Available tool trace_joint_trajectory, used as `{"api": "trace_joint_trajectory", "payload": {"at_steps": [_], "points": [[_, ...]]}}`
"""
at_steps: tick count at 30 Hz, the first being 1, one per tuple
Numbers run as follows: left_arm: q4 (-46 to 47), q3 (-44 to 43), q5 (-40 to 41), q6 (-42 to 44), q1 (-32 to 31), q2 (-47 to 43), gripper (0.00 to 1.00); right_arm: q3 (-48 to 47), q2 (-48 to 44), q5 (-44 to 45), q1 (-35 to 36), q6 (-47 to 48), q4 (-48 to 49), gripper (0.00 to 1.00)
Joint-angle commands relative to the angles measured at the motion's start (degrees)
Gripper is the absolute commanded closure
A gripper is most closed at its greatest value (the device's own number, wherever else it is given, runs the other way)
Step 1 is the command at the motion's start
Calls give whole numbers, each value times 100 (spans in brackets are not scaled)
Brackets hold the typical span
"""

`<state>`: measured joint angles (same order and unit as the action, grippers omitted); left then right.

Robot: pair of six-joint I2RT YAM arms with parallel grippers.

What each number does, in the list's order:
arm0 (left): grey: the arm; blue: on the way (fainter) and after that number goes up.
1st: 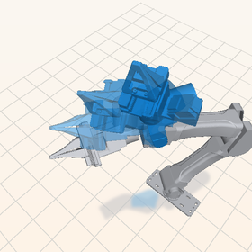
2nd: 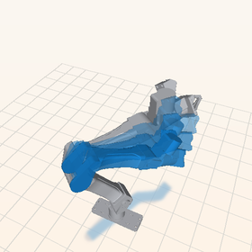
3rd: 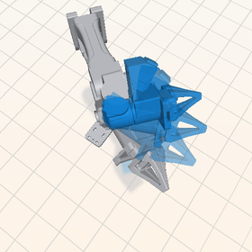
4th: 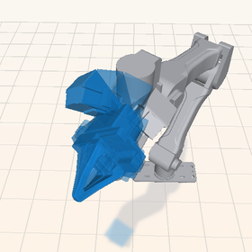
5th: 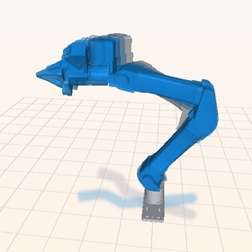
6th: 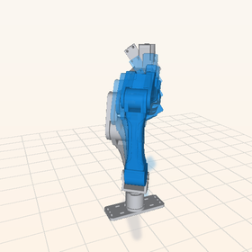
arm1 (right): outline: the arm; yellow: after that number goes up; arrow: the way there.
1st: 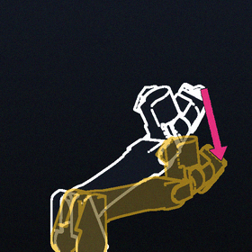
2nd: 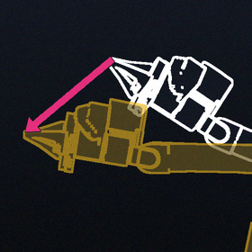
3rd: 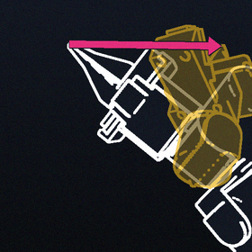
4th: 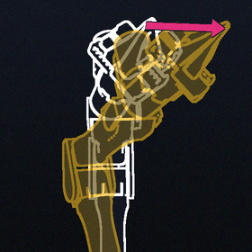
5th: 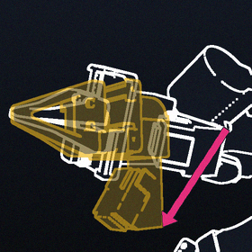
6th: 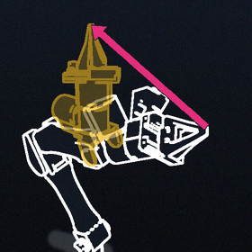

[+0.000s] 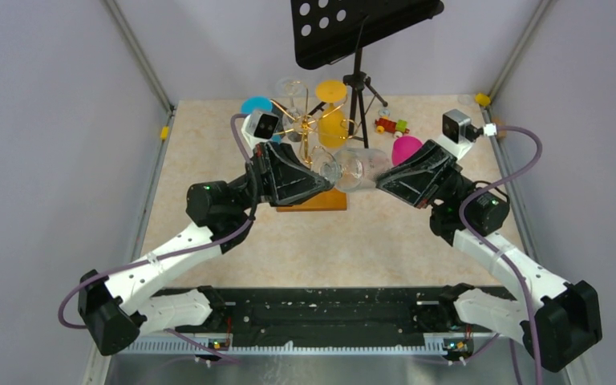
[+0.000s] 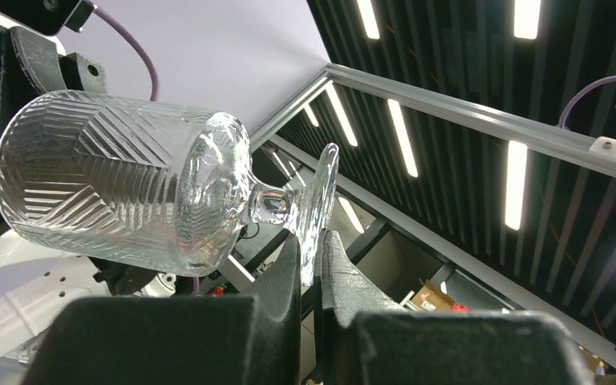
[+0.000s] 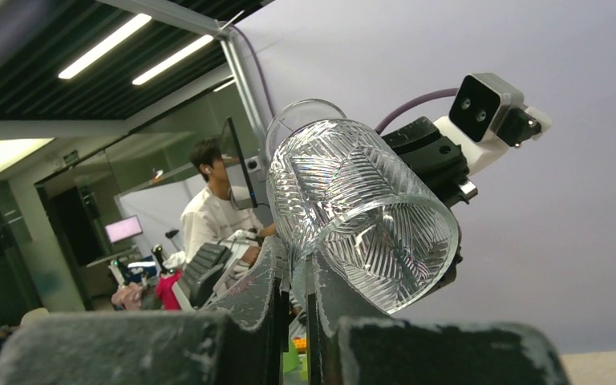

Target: Take the wine glass off the wine glass rack

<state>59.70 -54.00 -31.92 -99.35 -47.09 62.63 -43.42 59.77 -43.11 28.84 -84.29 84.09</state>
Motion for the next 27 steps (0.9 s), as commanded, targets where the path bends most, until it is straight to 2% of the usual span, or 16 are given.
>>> {"api": "trace_joint_trajectory", "payload": {"at_steps": [1,3,7,10,14,19,27], "points": [[-106,-59,125,593,58,-15,100,-494,-162,-66,128,4,1114,100],[-469,-149,126,950,57,-112,87,-525,-240,-82,131,78,1039,100],[-1075,-303,161,1670,56,-251,46,-583,-509,-85,131,625,386,100],[-1214,-332,195,2090,66,-296,27,-610,-857,41,133,1353,-649,100],[-1228,-321,147,2403,68,-251,19,-668,-1438,451,131,2526,-2491,100],[-1542,-279,126,2726,74,-245,17,-987,-2015,1167,131,3813,-4738,100],[-3394,-381,683,4000,95,-768,16,-2184,-2155,3471,131,5618,-8989,100]]}}
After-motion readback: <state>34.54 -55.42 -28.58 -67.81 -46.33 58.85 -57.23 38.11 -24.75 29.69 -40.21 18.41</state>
